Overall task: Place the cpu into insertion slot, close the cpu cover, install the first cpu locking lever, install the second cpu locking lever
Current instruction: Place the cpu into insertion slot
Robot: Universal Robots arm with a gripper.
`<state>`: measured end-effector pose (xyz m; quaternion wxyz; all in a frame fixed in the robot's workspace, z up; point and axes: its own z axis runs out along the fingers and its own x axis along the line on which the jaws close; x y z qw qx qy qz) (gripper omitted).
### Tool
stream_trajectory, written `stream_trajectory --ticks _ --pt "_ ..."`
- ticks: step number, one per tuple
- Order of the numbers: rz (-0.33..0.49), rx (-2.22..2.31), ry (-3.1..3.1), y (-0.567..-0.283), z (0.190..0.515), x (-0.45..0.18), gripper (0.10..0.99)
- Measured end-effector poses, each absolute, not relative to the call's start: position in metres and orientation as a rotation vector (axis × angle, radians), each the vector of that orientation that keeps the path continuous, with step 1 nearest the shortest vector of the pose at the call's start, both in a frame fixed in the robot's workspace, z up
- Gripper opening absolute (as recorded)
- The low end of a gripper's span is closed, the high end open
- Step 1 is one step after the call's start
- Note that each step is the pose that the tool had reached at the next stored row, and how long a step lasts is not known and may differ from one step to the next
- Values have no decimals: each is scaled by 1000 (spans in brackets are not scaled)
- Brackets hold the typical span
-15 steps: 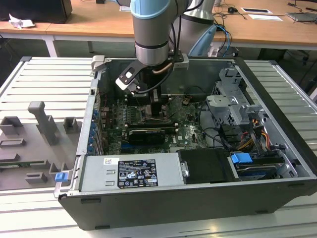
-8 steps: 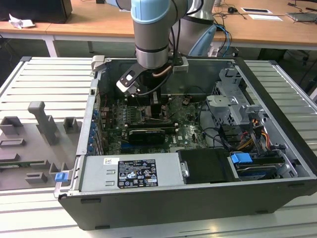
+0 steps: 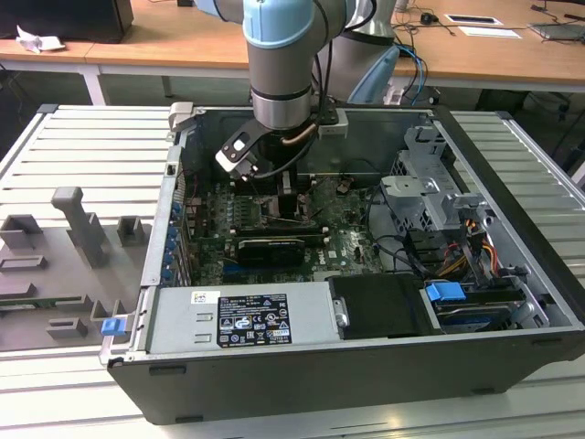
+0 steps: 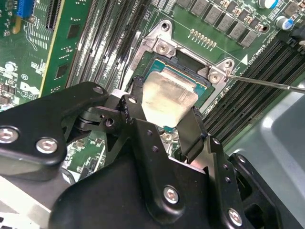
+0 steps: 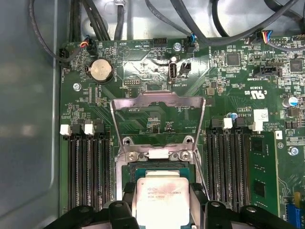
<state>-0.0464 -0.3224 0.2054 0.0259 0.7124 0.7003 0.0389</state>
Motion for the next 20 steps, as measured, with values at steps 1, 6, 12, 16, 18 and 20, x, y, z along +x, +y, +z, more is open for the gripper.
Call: stream_trajectory --ticks 1,6,12,16,18,20 --pt "121 2190 2177 -322 205 -46 533" --pt "116 2182 2181 -321 201 -46 533" --pt "116 2186 2177 -321 203 -46 608" --pt "116 2186 2177 -321 207 -46 608" --pt "116 2186 2177 -321 211 -46 608" --pt "116 2186 2177 -321 214 -46 608"
